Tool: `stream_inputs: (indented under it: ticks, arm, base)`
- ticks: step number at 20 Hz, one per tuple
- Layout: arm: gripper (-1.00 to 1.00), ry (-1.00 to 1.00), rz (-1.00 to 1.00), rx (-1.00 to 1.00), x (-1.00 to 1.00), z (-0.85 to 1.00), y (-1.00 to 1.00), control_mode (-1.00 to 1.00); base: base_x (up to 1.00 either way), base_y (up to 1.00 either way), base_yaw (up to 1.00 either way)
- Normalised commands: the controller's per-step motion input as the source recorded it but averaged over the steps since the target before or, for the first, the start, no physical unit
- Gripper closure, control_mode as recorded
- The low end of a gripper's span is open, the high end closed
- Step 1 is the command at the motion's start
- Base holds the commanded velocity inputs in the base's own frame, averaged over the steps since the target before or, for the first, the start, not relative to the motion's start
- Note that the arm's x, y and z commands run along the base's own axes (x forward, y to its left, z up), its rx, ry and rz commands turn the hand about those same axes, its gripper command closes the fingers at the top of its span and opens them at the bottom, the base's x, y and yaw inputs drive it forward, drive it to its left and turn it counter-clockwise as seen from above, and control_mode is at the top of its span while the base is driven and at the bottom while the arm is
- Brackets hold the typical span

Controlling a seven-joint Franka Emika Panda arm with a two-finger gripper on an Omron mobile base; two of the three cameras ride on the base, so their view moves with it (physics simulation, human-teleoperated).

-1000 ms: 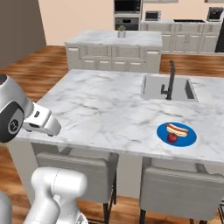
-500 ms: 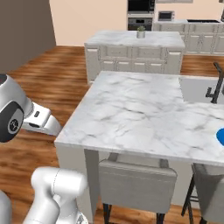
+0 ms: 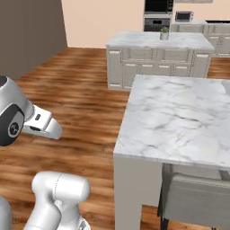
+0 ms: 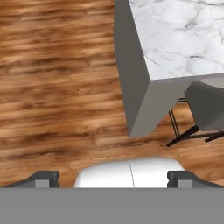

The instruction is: Pick up the apple and pear from the fridge and place one fruit on each plate on the dining counter.

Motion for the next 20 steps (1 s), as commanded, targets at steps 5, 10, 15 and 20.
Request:
stream_inputs:
  ticks: [5, 10, 15, 20]
  arm:
    - [-1.0, 0.0, 0.0, 0.0, 0.0, 0.0, 0.0, 1.0]
    - [-1.0, 0.0, 0.0, 0.0, 0.0, 0.0, 0.0, 1.0]
    - [-1.0, 0.0, 0.0, 0.0, 0.0, 0.0, 0.0, 1.0]
    - [-1.0, 0.0, 0.0, 0.0, 0.0, 0.0, 0.0, 1.0]
  base:
    - [0.94, 1.0, -0.22]
    - [1.0, 1.0, -0.49]
    - [1.0, 0.99, -0.52]
    - [1.0, 0.99, -0.54]
